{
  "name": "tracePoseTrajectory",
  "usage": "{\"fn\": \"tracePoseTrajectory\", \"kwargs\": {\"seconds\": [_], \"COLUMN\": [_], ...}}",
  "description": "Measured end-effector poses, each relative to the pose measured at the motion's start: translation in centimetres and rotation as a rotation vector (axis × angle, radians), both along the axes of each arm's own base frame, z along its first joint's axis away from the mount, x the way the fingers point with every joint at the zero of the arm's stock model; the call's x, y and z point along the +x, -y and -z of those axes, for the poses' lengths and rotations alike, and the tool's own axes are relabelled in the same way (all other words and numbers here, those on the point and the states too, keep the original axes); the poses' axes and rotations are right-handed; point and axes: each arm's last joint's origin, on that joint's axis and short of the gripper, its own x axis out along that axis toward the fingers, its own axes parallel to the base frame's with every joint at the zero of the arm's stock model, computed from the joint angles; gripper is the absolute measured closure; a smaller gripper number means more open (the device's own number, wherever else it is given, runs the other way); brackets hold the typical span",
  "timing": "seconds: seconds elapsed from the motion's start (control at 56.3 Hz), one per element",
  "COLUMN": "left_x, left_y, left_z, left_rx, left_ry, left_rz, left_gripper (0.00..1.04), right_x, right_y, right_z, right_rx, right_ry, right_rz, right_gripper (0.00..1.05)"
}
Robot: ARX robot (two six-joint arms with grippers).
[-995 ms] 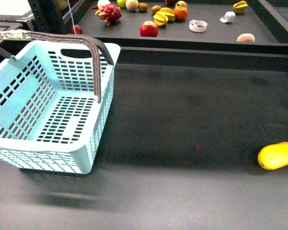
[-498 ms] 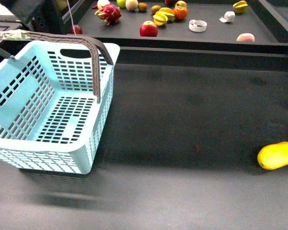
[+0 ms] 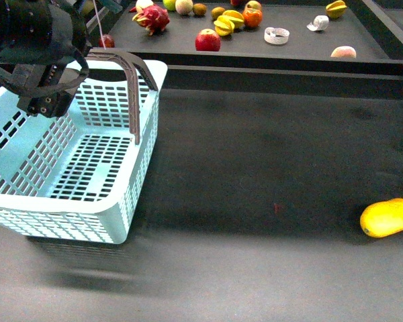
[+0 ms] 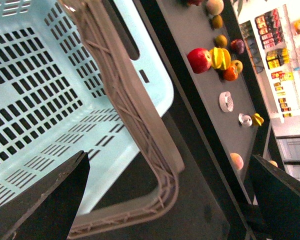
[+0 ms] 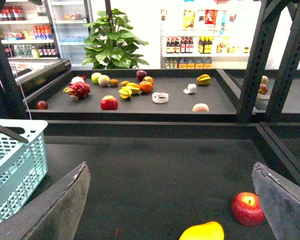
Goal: Pick mango with right arm and hold basket with left
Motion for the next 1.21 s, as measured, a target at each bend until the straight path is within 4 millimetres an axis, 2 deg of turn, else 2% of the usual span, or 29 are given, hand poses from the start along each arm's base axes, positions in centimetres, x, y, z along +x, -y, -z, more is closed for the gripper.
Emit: {"fn": "tracePoseTrajectory", "kwargs": {"seconds": [0.107, 0.178, 0.267, 0.373, 0.533, 0.64, 0.853, 0.942, 1.013, 1.209], "left_x": [1.4, 2.7, 4.1, 5.9, 7.8, 8.6, 9.1, 9.9, 10.2, 9.4], "left_y": [-1.7, -3.6, -5.1, -6.2, -6.4, -6.2, -6.2, -6.5, -6.7, -6.7], "left_z": [1.3, 2.0, 2.0, 1.8, 2.5, 2.5, 3.4, 3.3, 3.0, 2.5], "left_rx": [-0.017, -0.030, -0.041, -0.052, -0.056, -0.054, -0.043, -0.095, -0.080, -0.052], "left_ry": [-0.037, -0.049, -0.035, -0.017, -0.025, -0.031, -0.056, -0.060, -0.053, -0.027], "left_rz": [-0.063, -0.110, -0.143, -0.159, -0.157, -0.150, -0.162, -0.170, -0.136, -0.092], "left_gripper": [0.06, 0.06, 0.06, 0.06, 0.06, 0.34, 0.75, 0.89, 0.96, 0.96], "right_x": [0.0, 0.0, 0.0, 0.0, 0.0, 0.0, 0.0, 0.0, 0.0, 0.0], "right_y": [0.0, 0.0, 0.0, 0.0, 0.0, 0.0, 0.0, 0.0, 0.0, 0.0], "right_z": [0.0, 0.0, 0.0, 0.0, 0.0, 0.0, 0.0, 0.0, 0.0, 0.0], "right_rx": [0.000, 0.000, 0.000, 0.000, 0.000, 0.000, 0.000, 0.000, 0.000, 0.000], "right_ry": [0.000, 0.000, 0.000, 0.000, 0.000, 0.000, 0.000, 0.000, 0.000, 0.000], "right_rz": [0.000, 0.000, 0.000, 0.000, 0.000, 0.000, 0.000, 0.000, 0.000, 0.000], "right_gripper": [0.08, 0.08, 0.08, 0.08, 0.08, 0.08, 0.08, 0.08, 0.08, 0.08]}}
